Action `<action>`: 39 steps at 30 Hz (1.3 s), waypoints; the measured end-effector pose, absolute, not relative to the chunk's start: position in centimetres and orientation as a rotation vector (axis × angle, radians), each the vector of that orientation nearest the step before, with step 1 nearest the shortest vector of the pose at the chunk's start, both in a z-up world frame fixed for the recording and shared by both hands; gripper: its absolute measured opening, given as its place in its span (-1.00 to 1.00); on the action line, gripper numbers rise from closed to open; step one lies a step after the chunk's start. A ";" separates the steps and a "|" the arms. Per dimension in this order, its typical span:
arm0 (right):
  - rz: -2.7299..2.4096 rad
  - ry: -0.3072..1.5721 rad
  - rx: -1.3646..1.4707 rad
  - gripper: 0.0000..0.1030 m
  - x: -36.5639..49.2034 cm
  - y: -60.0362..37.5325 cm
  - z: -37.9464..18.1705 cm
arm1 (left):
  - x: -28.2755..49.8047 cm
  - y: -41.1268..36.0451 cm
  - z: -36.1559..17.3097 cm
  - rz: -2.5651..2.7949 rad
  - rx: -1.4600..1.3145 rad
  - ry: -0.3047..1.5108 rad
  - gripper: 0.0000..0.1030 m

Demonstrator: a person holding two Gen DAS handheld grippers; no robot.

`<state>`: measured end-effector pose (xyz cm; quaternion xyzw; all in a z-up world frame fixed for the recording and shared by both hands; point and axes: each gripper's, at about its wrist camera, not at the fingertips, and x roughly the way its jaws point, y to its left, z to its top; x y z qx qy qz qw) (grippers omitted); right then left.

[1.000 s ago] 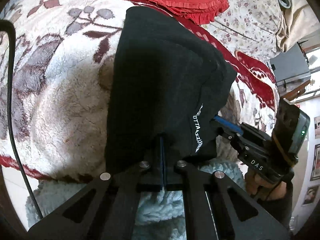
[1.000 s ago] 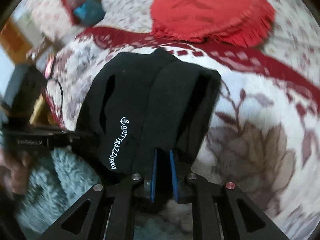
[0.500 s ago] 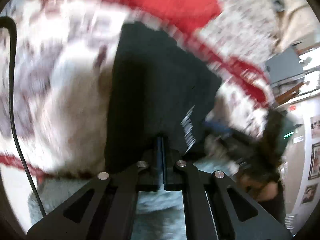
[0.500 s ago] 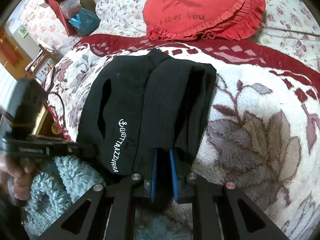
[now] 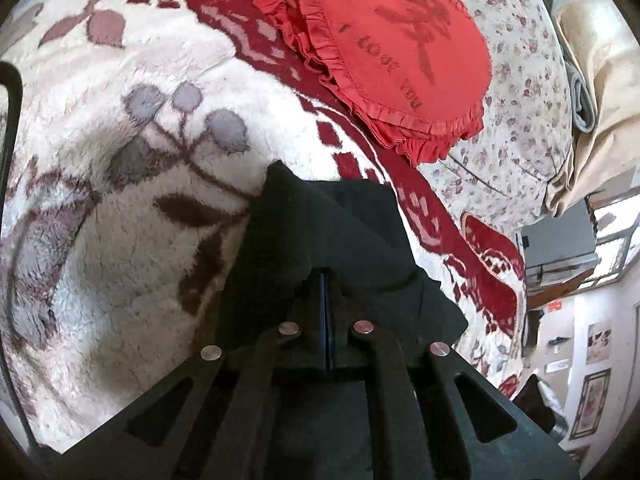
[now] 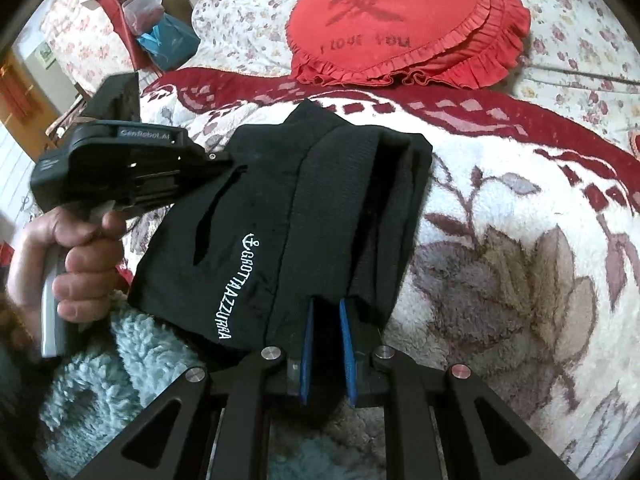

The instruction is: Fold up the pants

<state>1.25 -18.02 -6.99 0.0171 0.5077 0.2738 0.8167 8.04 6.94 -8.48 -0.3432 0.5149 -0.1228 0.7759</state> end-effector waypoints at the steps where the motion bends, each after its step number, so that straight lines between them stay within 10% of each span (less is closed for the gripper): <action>1: 0.585 1.084 0.040 -0.77 1.3 -18.1 -7.0 | 7.8 6.6 -8.1 -0.264 -0.706 1.102 -0.95; 10: 0.546 0.904 0.110 -0.76 3.4 -20.0 -0.2 | 7.6 5.0 -5.5 -0.278 -0.572 0.938 -0.95; 29: 0.486 0.955 0.000 -0.81 7.7 -18.5 -4.7 | 8.3 4.9 -6.8 -0.251 -0.562 1.003 -0.95; 39: 0.589 1.099 0.371 -0.66 5.3 -23.9 -8.5 | 4.3 8.4 -6.1 -0.277 -0.737 1.015 -0.53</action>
